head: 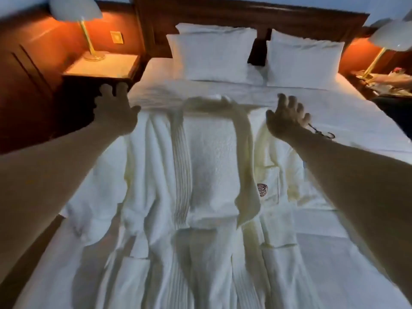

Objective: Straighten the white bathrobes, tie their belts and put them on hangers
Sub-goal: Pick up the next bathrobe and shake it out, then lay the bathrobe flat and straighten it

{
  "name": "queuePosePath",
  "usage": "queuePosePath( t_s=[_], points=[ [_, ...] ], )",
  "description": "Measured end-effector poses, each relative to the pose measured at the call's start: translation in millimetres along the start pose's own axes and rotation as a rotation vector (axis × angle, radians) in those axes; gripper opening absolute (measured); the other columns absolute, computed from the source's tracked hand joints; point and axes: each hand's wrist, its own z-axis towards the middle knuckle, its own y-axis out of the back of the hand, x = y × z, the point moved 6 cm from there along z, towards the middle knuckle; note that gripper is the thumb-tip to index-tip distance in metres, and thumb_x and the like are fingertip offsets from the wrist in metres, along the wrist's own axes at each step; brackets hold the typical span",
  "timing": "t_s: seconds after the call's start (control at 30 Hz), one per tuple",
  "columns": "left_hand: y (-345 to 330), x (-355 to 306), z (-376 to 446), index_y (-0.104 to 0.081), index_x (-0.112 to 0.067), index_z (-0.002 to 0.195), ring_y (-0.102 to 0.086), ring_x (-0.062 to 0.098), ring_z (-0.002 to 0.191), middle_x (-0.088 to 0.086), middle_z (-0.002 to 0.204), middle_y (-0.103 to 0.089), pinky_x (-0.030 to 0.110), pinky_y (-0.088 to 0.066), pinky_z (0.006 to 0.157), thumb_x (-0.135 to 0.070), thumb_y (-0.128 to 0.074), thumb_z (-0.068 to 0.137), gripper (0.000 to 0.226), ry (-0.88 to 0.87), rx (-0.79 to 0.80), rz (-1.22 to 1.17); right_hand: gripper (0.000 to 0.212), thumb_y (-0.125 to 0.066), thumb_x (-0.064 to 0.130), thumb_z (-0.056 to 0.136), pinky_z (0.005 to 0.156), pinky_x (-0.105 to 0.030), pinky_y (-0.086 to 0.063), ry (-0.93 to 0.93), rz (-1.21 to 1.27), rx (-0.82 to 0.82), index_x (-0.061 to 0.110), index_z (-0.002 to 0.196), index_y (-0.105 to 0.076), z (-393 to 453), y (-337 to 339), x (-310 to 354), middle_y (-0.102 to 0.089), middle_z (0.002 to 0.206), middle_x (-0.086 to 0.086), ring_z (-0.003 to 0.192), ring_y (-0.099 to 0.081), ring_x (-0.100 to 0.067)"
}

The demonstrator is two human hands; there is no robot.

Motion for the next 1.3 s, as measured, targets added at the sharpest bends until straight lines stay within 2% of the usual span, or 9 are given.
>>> queuePosePath(
  t_s=[0.13, 0.27, 0.37, 0.5, 0.73, 0.83, 1.0, 1.13, 1.3],
  points=[
    [-170, 54, -110, -0.035, -0.024, 0.142, -0.047, 0.045, 0.121, 0.017, 0.145, -0.034, 0.052, -0.046, 0.094, -0.034, -0.059, 0.092, 0.057, 0.131, 0.417, -0.033, 0.059, -0.043, 0.043, 0.102, 0.122, -0.057, -0.006, 0.074, 0.015, 0.428, 0.030, 0.156, -0.022, -104, -186, -2, 0.004, 0.169, -0.003, 0.155, -0.001, -0.027],
    [-251, 110, -206, -0.049, -0.018, 0.131, -0.050, 0.045, 0.121, 0.021, 0.132, -0.049, 0.053, -0.046, 0.100, -0.034, -0.063, 0.089, 0.047, 0.390, 0.586, -0.084, 0.050, -0.048, 0.036, 0.098, 0.116, -0.051, -0.021, 0.196, 0.082, 0.538, 0.033, 0.147, -0.036, -218, -269, 18, -0.011, 0.165, -0.002, 0.149, -0.020, -0.027],
    [-264, 130, -241, -0.057, -0.017, 0.125, -0.053, 0.048, 0.113, 0.022, 0.120, -0.057, 0.057, -0.048, 0.092, -0.028, -0.068, 0.084, 0.044, 0.409, 0.539, -0.017, 0.039, -0.048, 0.028, 0.096, 0.103, -0.039, -0.034, 0.212, 0.176, 0.545, 0.032, 0.134, -0.051, -269, -281, 37, -0.041, 0.143, 0.006, 0.128, -0.044, -0.020],
    [-249, 132, -275, -0.061, -0.014, 0.108, -0.055, 0.050, 0.095, 0.019, 0.100, -0.059, 0.056, -0.050, 0.073, -0.015, -0.076, 0.074, 0.037, 0.358, 0.373, -0.071, 0.038, -0.043, 0.021, 0.090, 0.095, -0.037, -0.044, 0.155, 0.341, 0.654, 0.022, 0.123, -0.061, -318, -283, 52, -0.058, 0.123, 0.000, 0.114, -0.057, -0.025],
    [-238, 147, -346, -0.069, -0.005, 0.100, -0.062, 0.047, 0.091, 0.021, 0.095, -0.066, 0.055, -0.051, 0.081, -0.019, -0.066, 0.070, 0.033, 0.317, 0.446, -0.102, 0.079, -0.050, 0.035, 0.096, 0.121, -0.048, -0.014, 0.018, 0.270, 1.168, 0.025, 0.162, -0.007, -377, -301, 30, -0.007, 0.169, 0.008, 0.155, -0.008, -0.019],
    [-234, 150, -365, -0.064, -0.007, 0.119, -0.062, 0.041, 0.104, 0.016, 0.112, -0.064, 0.051, -0.050, 0.092, -0.010, -0.076, 0.074, 0.046, 0.352, 0.546, -0.171, 0.081, -0.051, 0.035, 0.096, 0.119, -0.052, -0.018, 0.051, 0.210, 1.167, 0.024, 0.162, -0.006, -385, -297, 32, -0.009, 0.168, 0.006, 0.154, -0.012, -0.023],
    [-215, 158, -389, -0.044, -0.015, 0.147, -0.062, 0.028, 0.115, 0.006, 0.131, -0.061, 0.040, -0.050, 0.096, -0.013, -0.071, 0.086, 0.067, 0.434, 0.576, -0.324, 0.082, -0.051, 0.049, 0.069, 0.100, -0.048, -0.051, -0.156, 0.442, 1.102, 0.032, 0.148, -0.034, -405, -330, 23, -0.055, 0.128, 0.001, 0.121, -0.056, -0.027],
    [-194, 162, -419, -0.052, -0.013, 0.141, -0.058, 0.027, 0.118, 0.008, 0.136, -0.059, 0.034, -0.044, 0.096, -0.014, -0.067, 0.088, 0.055, 0.489, 0.645, -0.311, 0.039, -0.064, 0.024, 0.086, 0.079, -0.034, -0.052, -0.226, 0.592, 1.142, 0.015, 0.122, -0.050, -421, -298, 36, -0.062, 0.107, -0.004, 0.095, -0.060, -0.021],
    [-176, 178, -430, -0.066, -0.016, 0.119, -0.064, 0.023, 0.102, 0.003, 0.113, -0.069, 0.029, -0.043, 0.081, -0.018, -0.062, 0.093, 0.026, 0.524, 0.564, -0.327, 0.025, -0.065, 0.038, 0.094, 0.067, -0.030, -0.043, -0.275, 0.624, 1.110, 0.015, 0.091, -0.055, -441, -295, 40, -0.056, 0.084, 0.001, 0.076, -0.053, -0.016]
  ],
)
